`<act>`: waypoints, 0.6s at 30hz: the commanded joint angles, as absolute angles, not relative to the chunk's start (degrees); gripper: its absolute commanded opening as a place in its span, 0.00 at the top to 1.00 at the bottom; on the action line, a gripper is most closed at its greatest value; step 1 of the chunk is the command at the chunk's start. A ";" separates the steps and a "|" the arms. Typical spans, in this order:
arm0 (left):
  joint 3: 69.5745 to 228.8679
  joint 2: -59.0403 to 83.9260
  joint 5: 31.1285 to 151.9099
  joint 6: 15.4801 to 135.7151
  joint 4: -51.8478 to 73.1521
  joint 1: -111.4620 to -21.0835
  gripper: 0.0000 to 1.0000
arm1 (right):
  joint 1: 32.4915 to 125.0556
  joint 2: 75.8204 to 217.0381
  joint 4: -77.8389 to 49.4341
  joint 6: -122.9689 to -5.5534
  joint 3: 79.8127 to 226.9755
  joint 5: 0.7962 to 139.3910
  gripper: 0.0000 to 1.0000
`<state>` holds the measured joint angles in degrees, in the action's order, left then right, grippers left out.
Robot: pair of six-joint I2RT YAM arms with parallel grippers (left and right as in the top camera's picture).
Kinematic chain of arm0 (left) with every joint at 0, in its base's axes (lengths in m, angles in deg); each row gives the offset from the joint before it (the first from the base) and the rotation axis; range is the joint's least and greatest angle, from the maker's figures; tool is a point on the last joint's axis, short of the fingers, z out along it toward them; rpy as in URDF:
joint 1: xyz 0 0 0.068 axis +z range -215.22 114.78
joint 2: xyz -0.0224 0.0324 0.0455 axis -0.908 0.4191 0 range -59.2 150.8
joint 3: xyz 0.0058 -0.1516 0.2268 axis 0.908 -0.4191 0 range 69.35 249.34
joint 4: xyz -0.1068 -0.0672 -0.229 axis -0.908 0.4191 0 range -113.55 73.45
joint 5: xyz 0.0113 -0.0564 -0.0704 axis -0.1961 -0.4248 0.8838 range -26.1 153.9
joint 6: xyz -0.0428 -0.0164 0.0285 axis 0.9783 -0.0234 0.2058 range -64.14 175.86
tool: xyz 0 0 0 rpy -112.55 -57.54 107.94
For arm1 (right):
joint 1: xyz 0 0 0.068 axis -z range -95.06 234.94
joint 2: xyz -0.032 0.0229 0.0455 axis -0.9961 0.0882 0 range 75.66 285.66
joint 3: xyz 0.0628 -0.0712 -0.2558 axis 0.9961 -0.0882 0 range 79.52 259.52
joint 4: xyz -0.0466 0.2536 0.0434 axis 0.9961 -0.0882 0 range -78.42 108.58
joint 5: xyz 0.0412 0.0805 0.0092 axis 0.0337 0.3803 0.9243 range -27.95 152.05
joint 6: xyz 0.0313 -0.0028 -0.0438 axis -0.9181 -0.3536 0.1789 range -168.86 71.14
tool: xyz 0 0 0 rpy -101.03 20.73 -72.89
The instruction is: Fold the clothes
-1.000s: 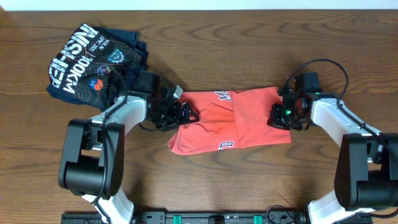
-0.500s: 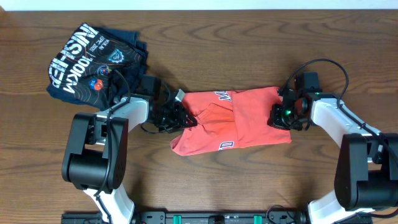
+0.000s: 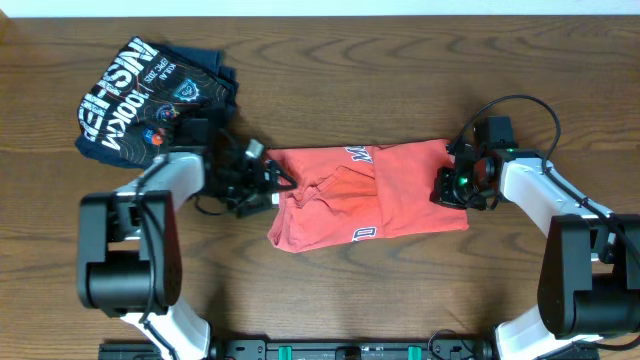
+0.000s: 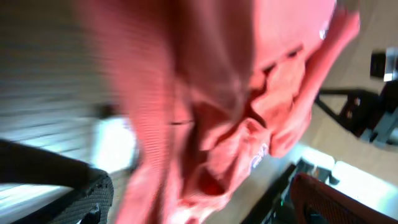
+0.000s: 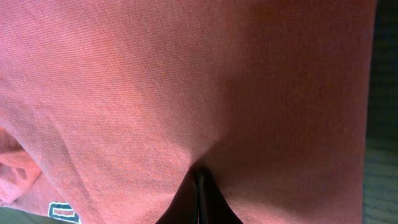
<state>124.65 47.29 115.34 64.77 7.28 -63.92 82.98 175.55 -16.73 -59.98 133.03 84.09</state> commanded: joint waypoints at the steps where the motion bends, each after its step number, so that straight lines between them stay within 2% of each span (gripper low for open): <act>1: 122.10 49.41 101.60 62.63 7.43 -63.09 0.05 | 82.65 175.86 -16.92 -60.61 132.97 83.24 0.99; 11: 120.02 52.19 101.81 64.79 2.03 -74.41 0.05 | 82.68 175.86 -16.86 -60.61 132.97 83.24 0.99; 15: 120.02 52.69 101.73 66.28 1.81 -75.49 0.05 | 82.65 175.86 -17.19 -60.61 132.97 83.26 0.99; 18: 120.02 52.69 101.81 66.78 1.61 -74.92 0.15 | 82.68 175.86 -17.19 -60.61 132.97 83.26 0.99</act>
